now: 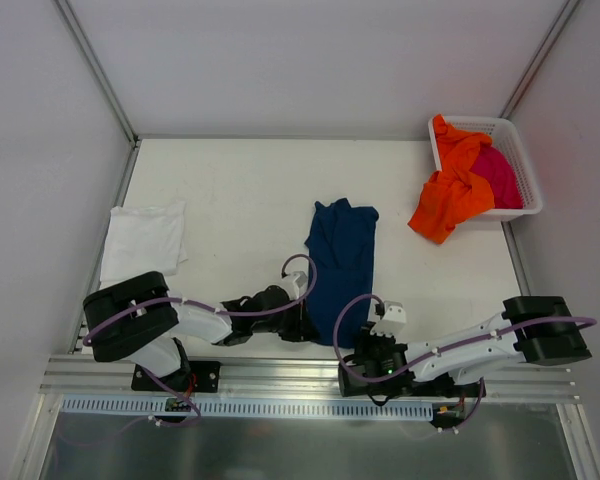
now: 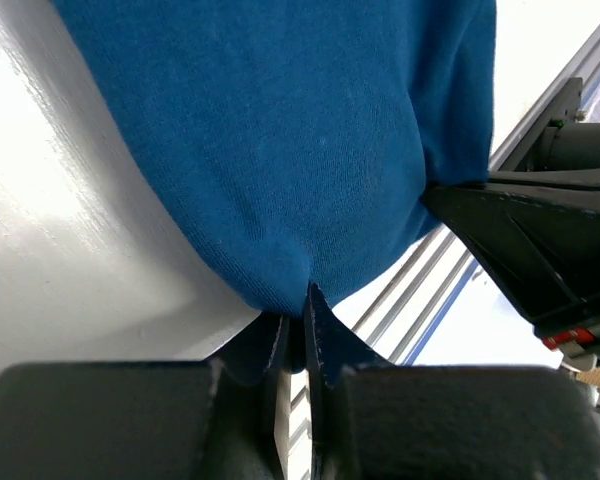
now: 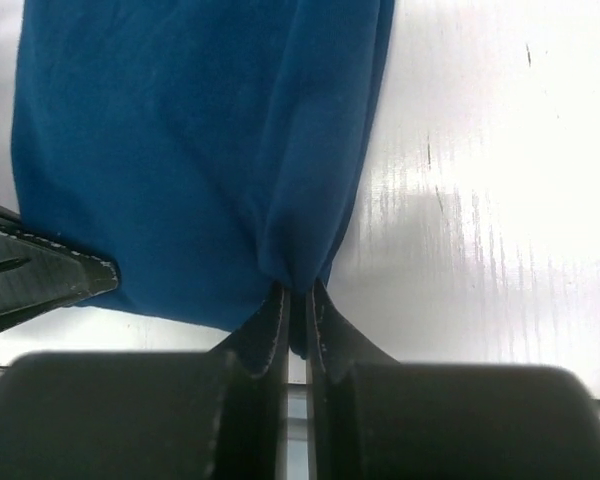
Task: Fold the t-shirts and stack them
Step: Grab one side of the 2/3 rectangular tshirt with both arms, then fold the long partially folded tshirt into a neat square
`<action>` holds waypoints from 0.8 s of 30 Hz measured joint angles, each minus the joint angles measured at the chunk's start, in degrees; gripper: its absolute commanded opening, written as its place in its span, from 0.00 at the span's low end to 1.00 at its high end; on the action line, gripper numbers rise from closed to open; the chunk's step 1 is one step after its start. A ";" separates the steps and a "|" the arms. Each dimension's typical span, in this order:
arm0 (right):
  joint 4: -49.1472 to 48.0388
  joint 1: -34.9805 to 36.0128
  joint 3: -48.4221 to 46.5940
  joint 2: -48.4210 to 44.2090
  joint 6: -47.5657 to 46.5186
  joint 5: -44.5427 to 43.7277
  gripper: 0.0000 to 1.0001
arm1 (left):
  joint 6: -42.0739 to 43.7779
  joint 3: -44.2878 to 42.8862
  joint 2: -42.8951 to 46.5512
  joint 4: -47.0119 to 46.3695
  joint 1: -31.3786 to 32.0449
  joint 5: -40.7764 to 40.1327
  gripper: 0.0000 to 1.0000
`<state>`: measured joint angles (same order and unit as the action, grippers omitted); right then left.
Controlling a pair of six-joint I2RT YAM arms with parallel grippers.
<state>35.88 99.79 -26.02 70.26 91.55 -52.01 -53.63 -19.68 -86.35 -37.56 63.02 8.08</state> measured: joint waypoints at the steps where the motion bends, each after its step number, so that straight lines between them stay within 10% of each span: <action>1: 1.03 0.00 -0.83 0.37 0.02 0.13 0.00 | 0.00 -0.22 0.11 0.61 0.37 -0.50 0.00; 12: 14.10 3.48 -17.84 9.94 -0.46 1.70 0.01 | -2.75 -5.38 9.18 24.98 13.33 -14.91 0.00; 24: 32.37 3.28 -29.77 13.40 2.82 -3.78 0.00 | -1.73 -16.52 22.38 48.92 12.52 -28.35 0.00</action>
<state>68.25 103.07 -55.79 83.66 94.37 -55.79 -55.35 -36.21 -63.96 11.35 75.55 -20.27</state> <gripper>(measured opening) 0.044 0.027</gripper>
